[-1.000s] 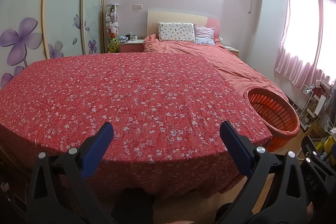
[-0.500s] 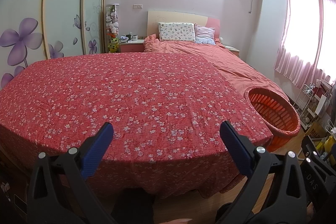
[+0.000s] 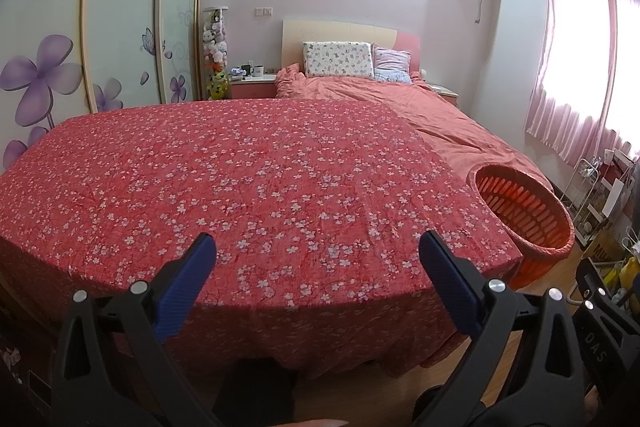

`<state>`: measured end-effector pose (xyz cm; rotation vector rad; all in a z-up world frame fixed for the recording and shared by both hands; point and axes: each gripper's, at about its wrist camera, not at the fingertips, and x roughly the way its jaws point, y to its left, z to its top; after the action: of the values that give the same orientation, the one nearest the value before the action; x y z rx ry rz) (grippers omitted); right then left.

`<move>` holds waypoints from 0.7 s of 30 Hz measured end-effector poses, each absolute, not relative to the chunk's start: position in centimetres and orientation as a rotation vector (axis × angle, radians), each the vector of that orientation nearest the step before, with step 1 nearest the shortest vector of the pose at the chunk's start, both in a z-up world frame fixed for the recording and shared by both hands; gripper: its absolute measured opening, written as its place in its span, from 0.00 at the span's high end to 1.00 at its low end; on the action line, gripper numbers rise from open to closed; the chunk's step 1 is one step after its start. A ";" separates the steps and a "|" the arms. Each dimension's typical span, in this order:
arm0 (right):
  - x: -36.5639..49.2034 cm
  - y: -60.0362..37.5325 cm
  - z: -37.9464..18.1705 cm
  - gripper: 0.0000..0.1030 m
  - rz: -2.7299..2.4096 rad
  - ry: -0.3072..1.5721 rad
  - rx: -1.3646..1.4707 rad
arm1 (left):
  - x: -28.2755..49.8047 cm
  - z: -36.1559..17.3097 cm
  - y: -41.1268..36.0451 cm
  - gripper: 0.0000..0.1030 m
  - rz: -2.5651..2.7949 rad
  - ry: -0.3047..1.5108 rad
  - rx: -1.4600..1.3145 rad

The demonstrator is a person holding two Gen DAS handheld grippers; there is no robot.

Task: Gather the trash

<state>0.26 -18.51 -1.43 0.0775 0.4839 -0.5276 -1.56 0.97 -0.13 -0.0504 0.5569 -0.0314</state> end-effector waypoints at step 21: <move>0.5 -18.1 -1.7 0.02 -0.521 0.490 0.079 | -1.4 0.0 0.6 0.04 -0.031 0.559 -0.030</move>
<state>0.49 -18.06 -1.70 0.0791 0.4896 -0.5214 -1.42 0.62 -0.03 -0.0300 0.5594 -0.0310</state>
